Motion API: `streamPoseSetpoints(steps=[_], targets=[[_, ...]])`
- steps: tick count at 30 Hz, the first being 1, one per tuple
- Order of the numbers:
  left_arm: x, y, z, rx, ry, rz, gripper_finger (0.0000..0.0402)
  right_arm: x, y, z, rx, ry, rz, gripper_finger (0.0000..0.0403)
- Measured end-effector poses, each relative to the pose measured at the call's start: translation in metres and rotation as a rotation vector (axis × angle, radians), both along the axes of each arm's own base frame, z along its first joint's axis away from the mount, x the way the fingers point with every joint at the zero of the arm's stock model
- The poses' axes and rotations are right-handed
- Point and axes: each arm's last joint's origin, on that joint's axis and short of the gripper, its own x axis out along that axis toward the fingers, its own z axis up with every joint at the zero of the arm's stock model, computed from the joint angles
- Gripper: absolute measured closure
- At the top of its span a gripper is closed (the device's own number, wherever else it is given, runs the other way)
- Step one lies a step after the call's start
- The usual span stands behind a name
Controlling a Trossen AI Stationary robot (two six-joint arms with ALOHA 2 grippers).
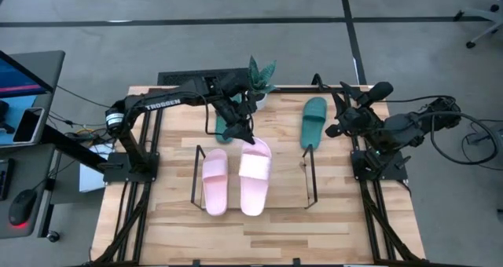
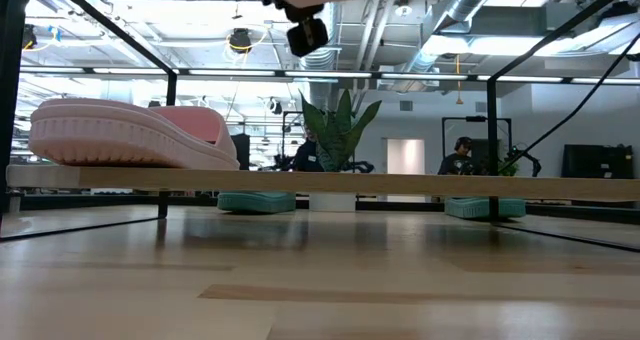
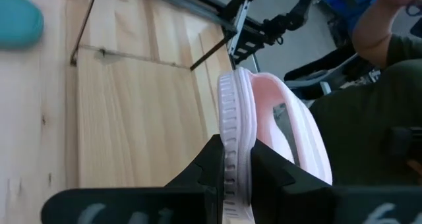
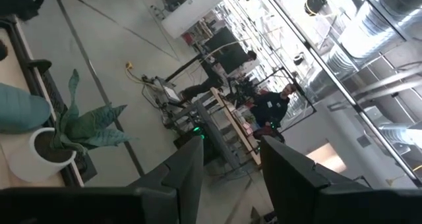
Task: Pick and place slides into the shelf
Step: Put the pink slide on the shelf
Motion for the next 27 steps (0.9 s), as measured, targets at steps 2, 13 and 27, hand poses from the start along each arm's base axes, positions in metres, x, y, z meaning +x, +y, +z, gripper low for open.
streamPoseSetpoints(steps=[2,13,27], targets=[[-0.003,0.000,-0.004,-0.007,0.008,0.006,0.0376,0.000,0.000,0.000,0.001,-0.002,-0.002,0.0262],[-0.021,0.006,-0.021,-0.053,-0.042,0.064,0.0376,0.000,0.000,0.000,0.005,-0.008,-0.006,0.0264],[-0.036,0.018,-0.037,-0.094,-0.042,0.059,0.0376,0.000,-0.001,0.000,0.008,-0.016,-0.022,0.0264]])
